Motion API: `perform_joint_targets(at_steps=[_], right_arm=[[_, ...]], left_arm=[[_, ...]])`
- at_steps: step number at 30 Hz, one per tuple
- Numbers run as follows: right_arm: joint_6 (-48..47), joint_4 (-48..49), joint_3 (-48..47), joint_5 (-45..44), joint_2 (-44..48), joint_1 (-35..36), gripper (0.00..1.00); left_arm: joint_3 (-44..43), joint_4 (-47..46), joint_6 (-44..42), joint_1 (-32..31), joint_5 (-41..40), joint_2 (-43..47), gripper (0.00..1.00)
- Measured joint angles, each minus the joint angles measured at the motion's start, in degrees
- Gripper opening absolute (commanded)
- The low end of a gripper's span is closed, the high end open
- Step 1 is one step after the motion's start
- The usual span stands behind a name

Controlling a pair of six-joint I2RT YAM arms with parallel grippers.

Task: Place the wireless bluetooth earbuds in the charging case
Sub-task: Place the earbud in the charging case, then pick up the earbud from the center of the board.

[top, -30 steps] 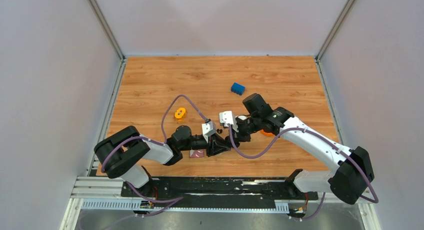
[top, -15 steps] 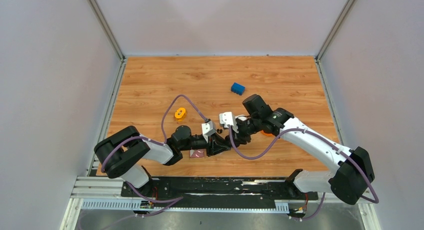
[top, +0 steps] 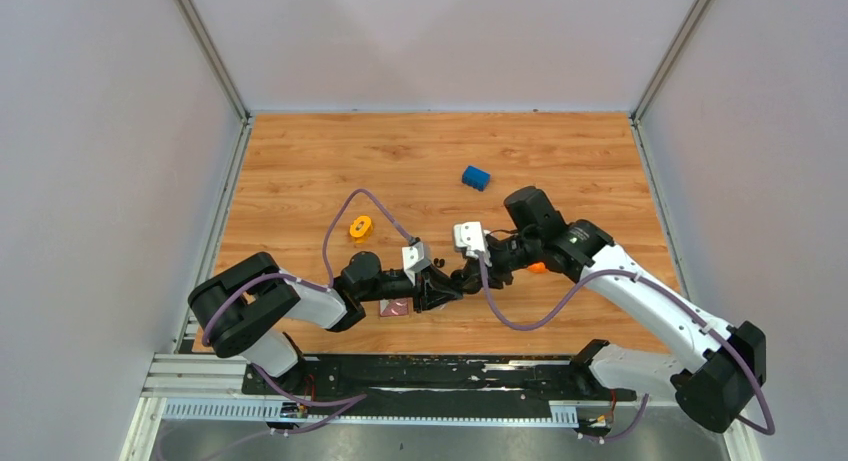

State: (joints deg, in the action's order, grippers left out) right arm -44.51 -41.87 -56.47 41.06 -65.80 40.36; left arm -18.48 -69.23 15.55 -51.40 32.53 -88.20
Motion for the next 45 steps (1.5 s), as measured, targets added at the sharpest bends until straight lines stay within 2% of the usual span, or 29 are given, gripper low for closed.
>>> perform_joint_targets(at_steps=[4, 7, 12, 17, 23, 30, 33, 37, 41, 45], right_arm=[[-1.2, -3.4, -1.6, 4.2, 1.7, -2.9, 0.29], [-0.3, -3.1, -2.6, 6.9, 3.3, -7.8, 0.28], [3.1, 1.7, -2.3, 8.1, 3.6, -17.0, 0.22], [4.3, 7.3, 0.8, 7.1, 3.4, -18.7, 0.17], [10.1, 14.8, 2.1, 3.5, -0.8, -18.7, 0.18], [11.9, 17.2, 2.1, 0.9, -14.2, -17.0, 0.23], [7.9, 16.3, 2.1, 1.2, -17.6, -14.5, 0.26], [-0.6, 17.8, 3.7, 1.0, -17.8, -10.2, 0.28], [-9.0, 19.0, 4.9, -2.2, -18.8, -4.8, 0.29], [-15.9, 19.2, 3.0, -5.9, -24.5, -0.4, 0.34]], left_arm=[[0.0, 0.0, 0.0, 0.0, 0.0, 0.0, 0.0], [0.0, 0.0, 0.0, 0.0, 0.0, 0.0, 0.0], [0.2, 0.0, 0.1, 0.0, -1.2, 1.1, 0.0], [2.0, 3.8, -2.0, 0.0, -8.2, 8.3, 0.0], [5.8, 6.5, -5.1, 0.0, -19.6, 18.1, 0.0], [8.2, 9.0, -6.9, 0.0, -30.1, 23.1, 0.0], [9.1, 9.4, -7.1, 0.0, -33.5, 24.7, 0.0], [10.3, 9.9, -7.1, 0.0, -37.7, 26.5, 0.0], [11.0, 10.4, -7.1, 0.0, -40.3, 28.4, 0.0], [11.1, 10.3, -7.1, 0.1, -41.8, 30.2, 0.0]])
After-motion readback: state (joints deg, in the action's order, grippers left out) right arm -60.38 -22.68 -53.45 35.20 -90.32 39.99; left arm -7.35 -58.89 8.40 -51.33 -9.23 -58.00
